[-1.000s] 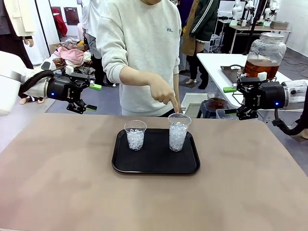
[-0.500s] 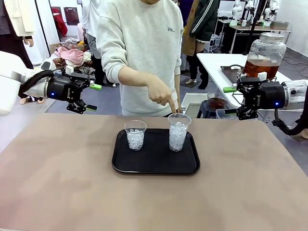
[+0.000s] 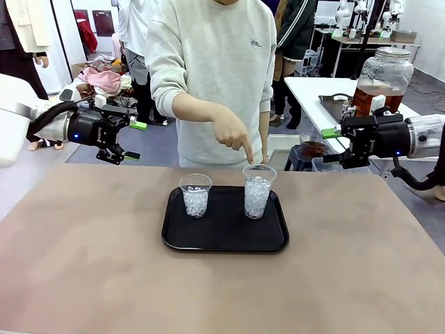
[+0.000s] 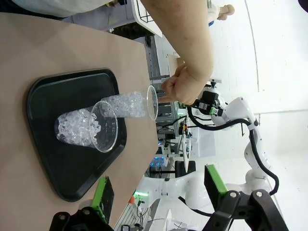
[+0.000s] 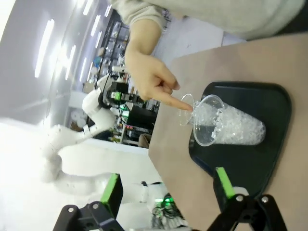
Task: Pour the drink into the iced cup.
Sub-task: Pick up the iced cup indicated by the human and present it to them.
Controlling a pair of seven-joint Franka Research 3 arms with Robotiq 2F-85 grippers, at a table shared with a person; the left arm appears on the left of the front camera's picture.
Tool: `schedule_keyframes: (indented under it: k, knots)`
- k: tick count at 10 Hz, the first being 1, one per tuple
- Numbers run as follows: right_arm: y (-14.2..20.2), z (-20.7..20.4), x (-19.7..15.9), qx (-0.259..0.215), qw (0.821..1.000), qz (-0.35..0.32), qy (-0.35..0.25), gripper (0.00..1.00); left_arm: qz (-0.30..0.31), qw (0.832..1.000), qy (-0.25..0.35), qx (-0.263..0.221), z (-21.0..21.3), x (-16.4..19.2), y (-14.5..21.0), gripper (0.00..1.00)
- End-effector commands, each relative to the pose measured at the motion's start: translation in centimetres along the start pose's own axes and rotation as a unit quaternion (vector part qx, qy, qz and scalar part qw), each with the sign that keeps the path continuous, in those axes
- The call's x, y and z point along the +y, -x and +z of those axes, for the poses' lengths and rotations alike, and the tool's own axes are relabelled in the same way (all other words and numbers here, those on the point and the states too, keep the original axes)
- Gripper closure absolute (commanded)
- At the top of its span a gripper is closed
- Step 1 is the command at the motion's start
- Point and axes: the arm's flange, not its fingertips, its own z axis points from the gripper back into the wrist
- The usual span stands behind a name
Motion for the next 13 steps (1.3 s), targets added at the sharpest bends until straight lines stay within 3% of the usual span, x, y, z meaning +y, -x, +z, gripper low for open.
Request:
schedule_keyframes:
  k: [1, 4, 5, 6, 10, 13]
  knots:
    - [-0.7, -0.4, -1.2, 0.041, 0.994, 0.102, -0.028, 0.00, -0.001, 1.000, -0.001, -0.002, 0.0, -0.1, 0.0, 0.00]
    - [-1.5, -0.8, -1.7, 0.110, 0.982, 0.148, -0.031, 0.00, -0.001, 1.000, -0.001, -0.002, 0.0, -0.1, 0.0, 0.00]
    - [-1.3, -0.3, -1.5, 0.117, 0.985, 0.128, -0.022, 0.00, -0.001, 1.000, -0.001, -0.002, 0.0, -0.1, 0.0, 0.00]
    - [-0.5, -1.2, -1.2, 0.089, 0.987, 0.133, -0.025, 0.00, -0.001, 1.000, -0.001, -0.002, 0.0, -0.1, 0.0, 0.00]
    - [-0.8, -1.1, -1.6, 0.103, 0.985, 0.134, -0.023, 0.00, -0.001, 1.000, -0.001, -0.002, 0.0, -0.1, 0.0, 0.00]
    - [-2.1, -2.4, -2.5, 0.092, 0.960, 0.263, -0.038, 0.00, -0.001, 1.000, -0.001, -0.002, 0.0, -0.1, 0.0, 0.00]
